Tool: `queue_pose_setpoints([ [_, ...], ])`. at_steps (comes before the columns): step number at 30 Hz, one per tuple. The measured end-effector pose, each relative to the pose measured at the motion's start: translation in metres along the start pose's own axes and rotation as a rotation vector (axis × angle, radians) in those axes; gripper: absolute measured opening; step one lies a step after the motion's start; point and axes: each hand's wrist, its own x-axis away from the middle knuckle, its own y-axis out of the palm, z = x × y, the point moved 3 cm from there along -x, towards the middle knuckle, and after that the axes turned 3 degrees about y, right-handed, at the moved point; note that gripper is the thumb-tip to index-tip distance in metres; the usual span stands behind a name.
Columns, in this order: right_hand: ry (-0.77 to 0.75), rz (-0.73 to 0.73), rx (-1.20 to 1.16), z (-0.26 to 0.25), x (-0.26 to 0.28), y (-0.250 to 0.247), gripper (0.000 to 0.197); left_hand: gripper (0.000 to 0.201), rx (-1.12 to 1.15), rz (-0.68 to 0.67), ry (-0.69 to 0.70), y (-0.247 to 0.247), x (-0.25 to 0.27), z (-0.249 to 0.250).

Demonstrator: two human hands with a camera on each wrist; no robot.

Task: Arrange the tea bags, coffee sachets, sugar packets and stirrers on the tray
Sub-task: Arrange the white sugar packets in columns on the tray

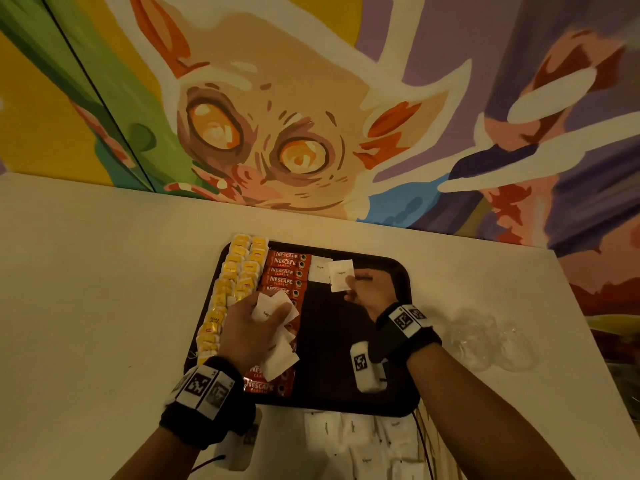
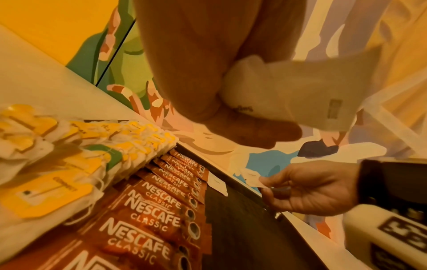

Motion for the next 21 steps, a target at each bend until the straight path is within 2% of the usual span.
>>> queue_pose_setpoints([
  [4,0.063,0.089,0.049,0.000,-0.035,0.002,0.023,0.010,-0.009,0.001,-0.026,0.000,-0.005,0.000],
  [7,0.096,0.097,0.146,0.002,-0.049,0.006,0.012,0.008,0.030,-0.019,-0.032,0.000,-0.004,0.002],
  [11,0.108,0.126,0.237,0.005,-0.060,0.011,0.028,0.009,0.037,-0.036,-0.041,-0.001,-0.004,0.003],
  [21,0.088,0.139,0.336,0.003,-0.059,0.012,0.027,0.014,-0.009,-0.046,-0.051,0.000,-0.009,-0.011],
])
